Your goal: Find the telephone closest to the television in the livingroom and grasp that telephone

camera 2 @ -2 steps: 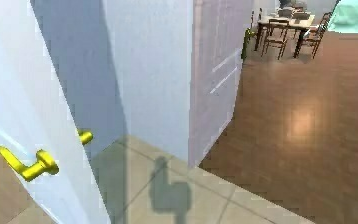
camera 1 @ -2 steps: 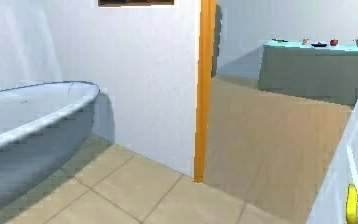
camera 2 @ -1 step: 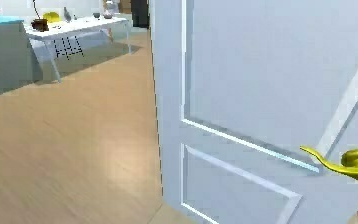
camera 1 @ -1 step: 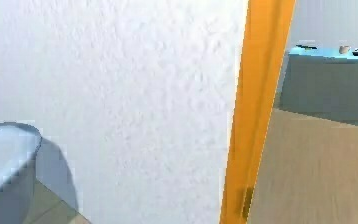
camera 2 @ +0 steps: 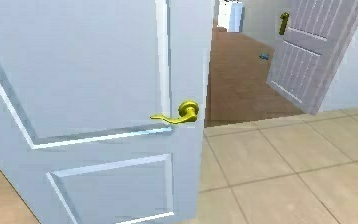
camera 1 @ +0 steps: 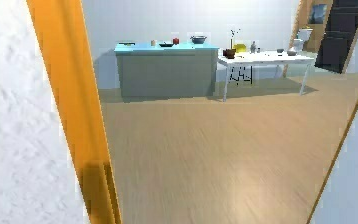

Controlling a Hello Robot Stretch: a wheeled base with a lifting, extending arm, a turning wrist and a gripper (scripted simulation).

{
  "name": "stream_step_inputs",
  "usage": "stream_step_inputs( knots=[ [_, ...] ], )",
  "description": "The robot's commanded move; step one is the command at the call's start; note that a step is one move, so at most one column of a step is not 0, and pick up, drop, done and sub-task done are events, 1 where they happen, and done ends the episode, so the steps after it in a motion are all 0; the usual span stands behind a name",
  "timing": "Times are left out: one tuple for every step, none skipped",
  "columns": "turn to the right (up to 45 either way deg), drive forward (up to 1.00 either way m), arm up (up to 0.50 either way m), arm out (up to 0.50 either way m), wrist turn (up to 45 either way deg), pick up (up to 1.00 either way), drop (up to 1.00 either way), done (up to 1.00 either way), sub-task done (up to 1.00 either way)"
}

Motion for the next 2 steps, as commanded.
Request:
stream_step_inputs(
  knots=[
    [18.0, 0.0, 0.0, 0.0, 0.0, 0.0, 0.0, 0.0, 0.0],
    [0.0, 1.0, 0.0, 0.0, 0.0, 0.0, 0.0, 0.0, 0.0]
  ],
)
